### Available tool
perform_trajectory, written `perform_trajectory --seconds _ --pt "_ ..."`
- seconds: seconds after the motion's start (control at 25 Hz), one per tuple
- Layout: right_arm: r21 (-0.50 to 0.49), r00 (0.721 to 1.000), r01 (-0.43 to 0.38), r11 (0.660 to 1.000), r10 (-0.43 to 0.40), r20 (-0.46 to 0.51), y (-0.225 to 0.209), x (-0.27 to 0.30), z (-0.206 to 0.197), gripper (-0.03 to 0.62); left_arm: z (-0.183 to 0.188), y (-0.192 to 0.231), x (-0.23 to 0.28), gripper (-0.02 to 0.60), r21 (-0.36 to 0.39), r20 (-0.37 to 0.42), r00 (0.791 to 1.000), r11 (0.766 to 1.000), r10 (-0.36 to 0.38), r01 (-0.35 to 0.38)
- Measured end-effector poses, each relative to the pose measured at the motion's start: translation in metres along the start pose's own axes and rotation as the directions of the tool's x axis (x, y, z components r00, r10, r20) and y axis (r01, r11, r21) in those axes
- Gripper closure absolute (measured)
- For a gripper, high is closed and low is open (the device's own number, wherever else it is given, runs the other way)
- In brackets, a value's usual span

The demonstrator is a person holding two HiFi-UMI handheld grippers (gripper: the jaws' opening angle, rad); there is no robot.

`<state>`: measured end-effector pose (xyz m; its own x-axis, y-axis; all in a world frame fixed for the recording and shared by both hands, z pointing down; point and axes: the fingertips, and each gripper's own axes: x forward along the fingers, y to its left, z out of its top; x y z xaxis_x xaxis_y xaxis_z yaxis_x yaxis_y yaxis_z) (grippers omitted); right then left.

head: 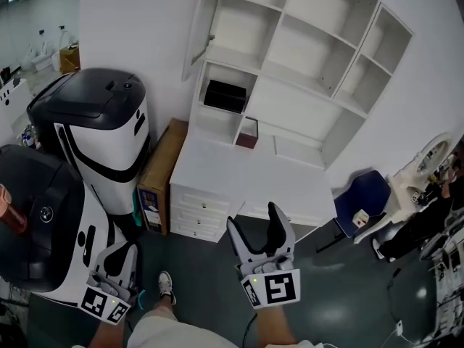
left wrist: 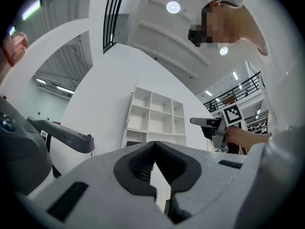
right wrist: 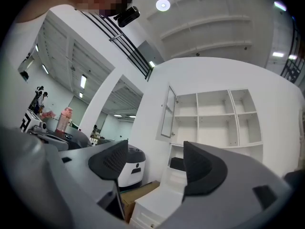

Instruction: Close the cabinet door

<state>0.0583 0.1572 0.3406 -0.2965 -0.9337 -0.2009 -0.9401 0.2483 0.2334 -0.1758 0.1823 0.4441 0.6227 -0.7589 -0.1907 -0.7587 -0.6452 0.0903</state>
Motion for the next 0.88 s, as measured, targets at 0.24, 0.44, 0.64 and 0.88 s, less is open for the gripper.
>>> perform_trajectory --seconds 0.24,0.44,0.64,0.88 --pt "-0.023 1.000 0.020 1.000 -0.020 -0.014 -0.031 0.113 -0.015 0.263 0.004 0.068 0.112 0.578 -0.014 0.027 0.998 0.998 -0.059 0.060" --pt "-0.052 1.000 0.031 0.998 -0.031 0.006 -0.046 0.212 -0.013 0.263 0.011 0.126 0.198 0.578 -0.030 0.063 0.992 0.993 -0.110 0.112" --pt "-0.077 1.000 0.022 0.997 -0.020 0.022 -0.058 0.275 -0.009 0.263 0.015 0.151 0.256 0.578 -0.019 0.080 0.984 0.986 -0.161 0.163" --pt "-0.069 0.995 -0.059 0.996 0.064 0.077 -0.067 0.336 -0.013 0.263 0.009 0.177 0.282 0.578 0.005 0.084 0.993 0.997 -0.082 0.082"
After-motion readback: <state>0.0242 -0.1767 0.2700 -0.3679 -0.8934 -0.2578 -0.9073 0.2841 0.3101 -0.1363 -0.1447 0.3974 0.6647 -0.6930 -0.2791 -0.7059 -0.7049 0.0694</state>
